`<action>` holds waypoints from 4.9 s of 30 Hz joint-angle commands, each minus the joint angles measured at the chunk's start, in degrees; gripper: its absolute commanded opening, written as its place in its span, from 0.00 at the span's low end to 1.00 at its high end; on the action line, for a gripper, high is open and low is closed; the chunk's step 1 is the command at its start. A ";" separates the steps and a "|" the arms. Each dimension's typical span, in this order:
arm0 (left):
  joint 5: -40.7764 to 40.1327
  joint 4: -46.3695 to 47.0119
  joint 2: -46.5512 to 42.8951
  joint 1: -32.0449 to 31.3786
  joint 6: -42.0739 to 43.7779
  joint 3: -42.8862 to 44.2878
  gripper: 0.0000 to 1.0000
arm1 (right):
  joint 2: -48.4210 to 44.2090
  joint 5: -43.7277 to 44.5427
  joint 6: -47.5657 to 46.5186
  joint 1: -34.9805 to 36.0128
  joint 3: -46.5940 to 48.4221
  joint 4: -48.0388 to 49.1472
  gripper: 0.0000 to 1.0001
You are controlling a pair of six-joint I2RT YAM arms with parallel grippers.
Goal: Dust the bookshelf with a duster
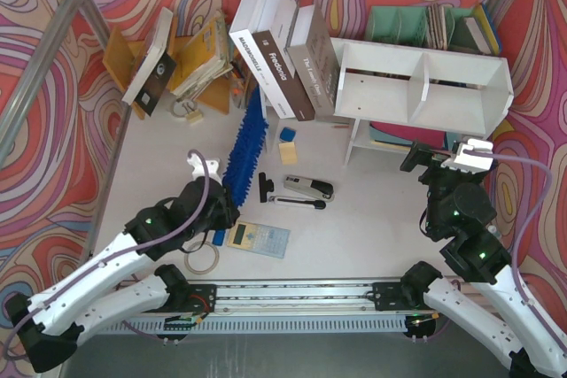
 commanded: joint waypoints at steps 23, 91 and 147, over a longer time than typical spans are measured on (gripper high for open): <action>4.99 11.30 5.73 0.28 -2.16 -6.49 0.00 | 0.66 -0.13 -0.18 0.02 -0.10 1.78 0.99; -0.81 7.03 -8.29 0.45 3.30 7.14 0.00 | 0.10 -0.40 0.02 0.02 -0.15 1.59 0.99; -3.59 20.42 -19.93 0.45 23.42 9.24 0.00 | 1.41 -0.70 0.38 0.02 0.15 1.26 0.99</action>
